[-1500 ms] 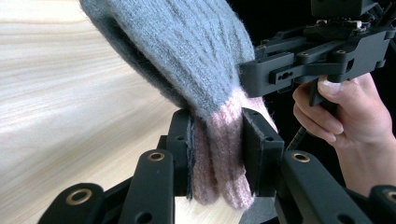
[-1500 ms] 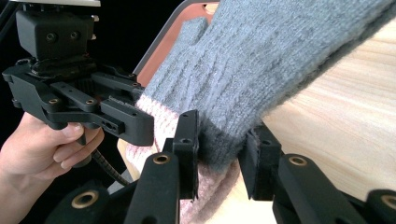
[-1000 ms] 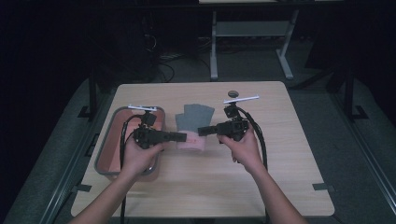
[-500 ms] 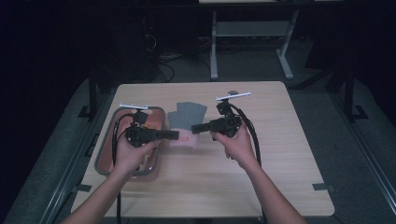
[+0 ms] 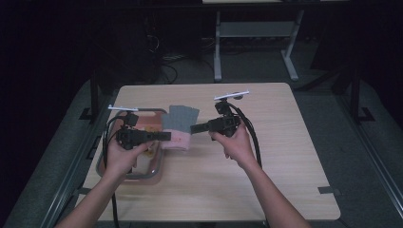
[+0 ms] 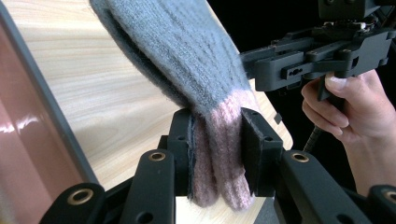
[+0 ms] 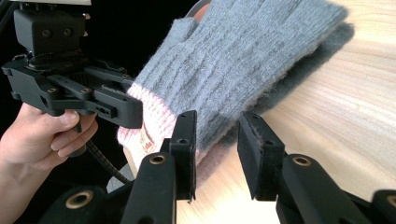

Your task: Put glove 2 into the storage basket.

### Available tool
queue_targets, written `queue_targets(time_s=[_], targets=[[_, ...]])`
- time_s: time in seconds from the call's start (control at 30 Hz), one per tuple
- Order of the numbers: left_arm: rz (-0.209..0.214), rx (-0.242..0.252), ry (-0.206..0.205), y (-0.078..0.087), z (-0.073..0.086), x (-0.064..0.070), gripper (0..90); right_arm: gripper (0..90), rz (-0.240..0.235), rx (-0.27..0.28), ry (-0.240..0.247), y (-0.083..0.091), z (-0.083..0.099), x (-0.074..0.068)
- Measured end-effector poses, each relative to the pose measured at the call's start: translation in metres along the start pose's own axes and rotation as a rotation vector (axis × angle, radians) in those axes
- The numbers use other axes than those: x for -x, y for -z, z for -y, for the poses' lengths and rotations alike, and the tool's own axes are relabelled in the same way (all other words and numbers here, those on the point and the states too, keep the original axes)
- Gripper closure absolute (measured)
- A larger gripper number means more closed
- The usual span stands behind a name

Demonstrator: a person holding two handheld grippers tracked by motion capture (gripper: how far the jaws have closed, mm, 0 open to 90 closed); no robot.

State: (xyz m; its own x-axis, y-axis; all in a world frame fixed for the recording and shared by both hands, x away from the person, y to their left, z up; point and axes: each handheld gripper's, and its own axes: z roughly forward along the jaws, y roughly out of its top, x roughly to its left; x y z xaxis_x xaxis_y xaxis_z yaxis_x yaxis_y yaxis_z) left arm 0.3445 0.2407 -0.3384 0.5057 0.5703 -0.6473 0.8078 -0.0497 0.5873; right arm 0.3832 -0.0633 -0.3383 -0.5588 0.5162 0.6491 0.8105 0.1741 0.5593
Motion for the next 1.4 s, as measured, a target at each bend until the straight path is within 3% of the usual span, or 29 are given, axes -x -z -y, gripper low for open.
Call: queue_targets(time_s=[0.43, 0.87, 1.4], targets=[[-0.020, 0.019, 0.008, 0.013, 0.002, -0.007, 68.6, 67.7, -0.009, -0.010, 0.001, -0.019, -0.007, -0.003], [-0.027, 0.079, 0.046, 0.040, 0.006, -0.022, 68.8, 67.6, -0.022, -0.038, 0.010, -0.049, -0.023, -0.014], [-0.069, 0.103, 0.079, 0.065, 0.016, -0.044, 68.9, 66.0, -0.033, -0.065, 0.020, -0.078, -0.034, -0.024]])
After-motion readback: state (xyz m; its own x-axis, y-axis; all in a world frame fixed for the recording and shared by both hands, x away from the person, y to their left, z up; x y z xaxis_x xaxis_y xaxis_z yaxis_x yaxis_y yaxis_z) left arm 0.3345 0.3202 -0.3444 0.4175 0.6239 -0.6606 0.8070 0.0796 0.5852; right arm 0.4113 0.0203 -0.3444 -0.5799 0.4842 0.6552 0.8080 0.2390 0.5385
